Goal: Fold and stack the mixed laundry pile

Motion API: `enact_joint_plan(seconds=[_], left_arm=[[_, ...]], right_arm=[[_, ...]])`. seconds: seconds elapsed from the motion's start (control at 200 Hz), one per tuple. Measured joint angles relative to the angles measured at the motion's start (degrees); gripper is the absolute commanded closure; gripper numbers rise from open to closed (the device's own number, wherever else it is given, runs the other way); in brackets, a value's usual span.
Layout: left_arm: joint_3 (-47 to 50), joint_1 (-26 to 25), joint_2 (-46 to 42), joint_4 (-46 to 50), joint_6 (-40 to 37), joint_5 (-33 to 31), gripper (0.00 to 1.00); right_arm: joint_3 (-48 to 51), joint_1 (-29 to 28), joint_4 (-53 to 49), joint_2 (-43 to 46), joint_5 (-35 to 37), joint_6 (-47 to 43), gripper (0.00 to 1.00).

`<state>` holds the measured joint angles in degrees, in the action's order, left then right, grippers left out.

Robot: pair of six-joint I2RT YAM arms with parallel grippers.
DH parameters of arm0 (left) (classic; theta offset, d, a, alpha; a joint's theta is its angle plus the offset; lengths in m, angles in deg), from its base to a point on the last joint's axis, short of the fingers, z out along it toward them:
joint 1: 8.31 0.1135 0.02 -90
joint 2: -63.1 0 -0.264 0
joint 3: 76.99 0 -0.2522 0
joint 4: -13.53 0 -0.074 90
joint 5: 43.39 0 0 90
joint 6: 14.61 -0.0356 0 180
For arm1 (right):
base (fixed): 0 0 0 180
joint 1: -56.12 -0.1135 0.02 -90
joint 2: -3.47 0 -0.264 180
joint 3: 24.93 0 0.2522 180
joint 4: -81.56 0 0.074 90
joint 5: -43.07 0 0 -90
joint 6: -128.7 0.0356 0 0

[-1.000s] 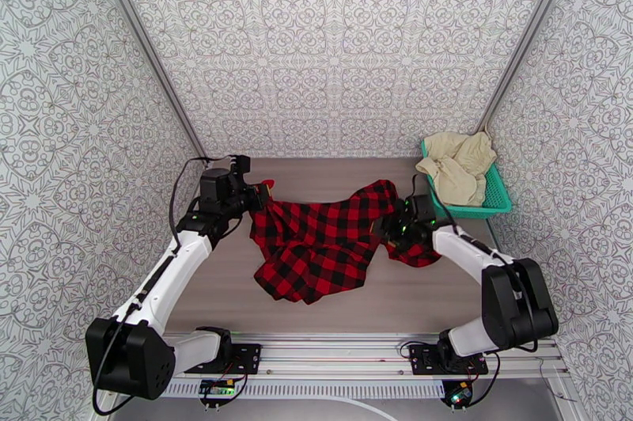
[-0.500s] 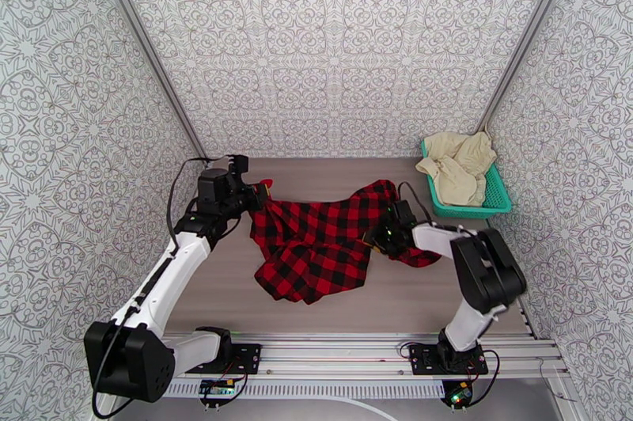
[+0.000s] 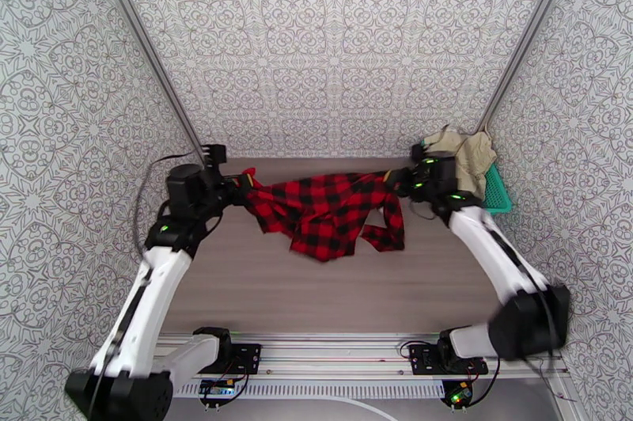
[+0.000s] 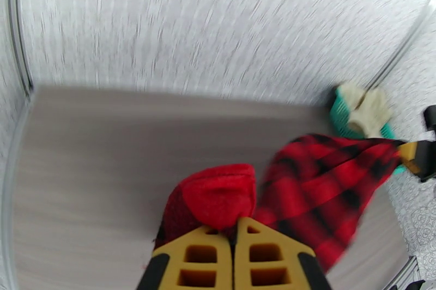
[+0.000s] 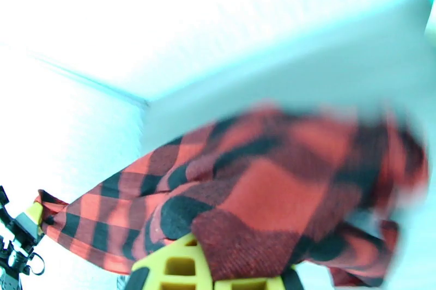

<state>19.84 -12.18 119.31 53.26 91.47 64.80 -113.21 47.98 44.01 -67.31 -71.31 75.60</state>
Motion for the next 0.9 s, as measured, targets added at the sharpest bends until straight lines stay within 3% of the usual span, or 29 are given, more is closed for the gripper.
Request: enact_joint_plan(seconds=[0.175, 0.34, 0.435, 0.545, 0.735, 0.825, 0.9], left_arm=[[-9.9, -0.83, -9.6, 5.46, -2.67, -0.42, 1.0], [-16.94, -0.96, -10.43, 7.23, -3.06, 0.04, 1.0], [-17.4, -0.96, -7.74, 8.07, -3.04, 0.0, 1.0], [-15.93, -1.07, -2.23, 7.34, -2.6, 0.02, 1.0], [-4.28, -3.48, 5.57, 1.16, -0.98, 0.07, 1.0], [2.93, -4.66, 7.89, -2.16, -0.07, 0.02, 1.0], [8.31, -4.74, 9.73, -5.35, 0.68, -0.02, 1.0]], right_arm=[[-11.41, 0.5, -9.94, 14.97, 4.52, -5.7, 1.0], [-18.4, 0.55, -13.79, 16.33, 2.78, -6.75, 1.0], [-18.73, 0.68, -14.88, 11.34, 0.31, -6.25, 1.0], [-16.76, 0.7, -13.57, 1.92, -2.97, -4.81, 0.93], [-2.67, -0.31, -8.55, -9.94, -3.72, -3.43, 0.94], [4.7, -0.66, -4.26, -13.77, -3.43, -2.51, 0.87], [8.11, -0.72, -1.18, -18.27, -3.5, -2.34, 0.72]])
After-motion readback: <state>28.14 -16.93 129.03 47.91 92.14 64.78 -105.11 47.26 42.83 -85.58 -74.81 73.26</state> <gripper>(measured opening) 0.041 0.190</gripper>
